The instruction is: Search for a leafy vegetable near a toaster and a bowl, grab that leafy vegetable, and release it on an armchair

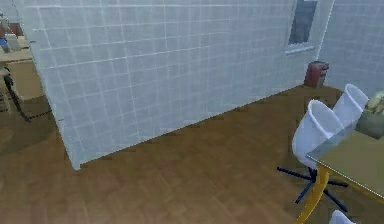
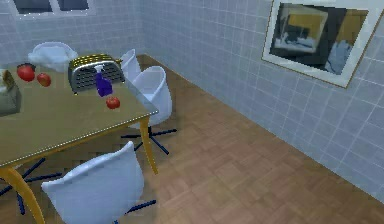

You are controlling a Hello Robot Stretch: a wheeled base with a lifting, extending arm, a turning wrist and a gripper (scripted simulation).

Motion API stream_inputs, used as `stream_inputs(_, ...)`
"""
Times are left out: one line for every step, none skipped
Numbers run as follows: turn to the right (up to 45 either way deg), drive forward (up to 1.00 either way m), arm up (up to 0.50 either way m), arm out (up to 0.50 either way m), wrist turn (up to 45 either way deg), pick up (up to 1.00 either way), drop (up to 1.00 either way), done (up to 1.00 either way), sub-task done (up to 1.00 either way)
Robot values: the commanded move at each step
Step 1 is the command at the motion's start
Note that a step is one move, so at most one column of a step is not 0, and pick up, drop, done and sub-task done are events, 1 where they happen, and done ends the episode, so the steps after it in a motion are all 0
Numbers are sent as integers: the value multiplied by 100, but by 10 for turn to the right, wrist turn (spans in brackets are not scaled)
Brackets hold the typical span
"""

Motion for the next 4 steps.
stream_inputs(60, 0, 0, 0, 0, 0, 0, 0, 0)
stream_inputs(0, 100, 0, 0, 0, 0, 0, 0, 0)
stream_inputs(60, 0, 0, 0, 0, 0, 0, 0, 0)
stream_inputs(0, 80, 0, 0, 0, 0, 0, 0, 0)
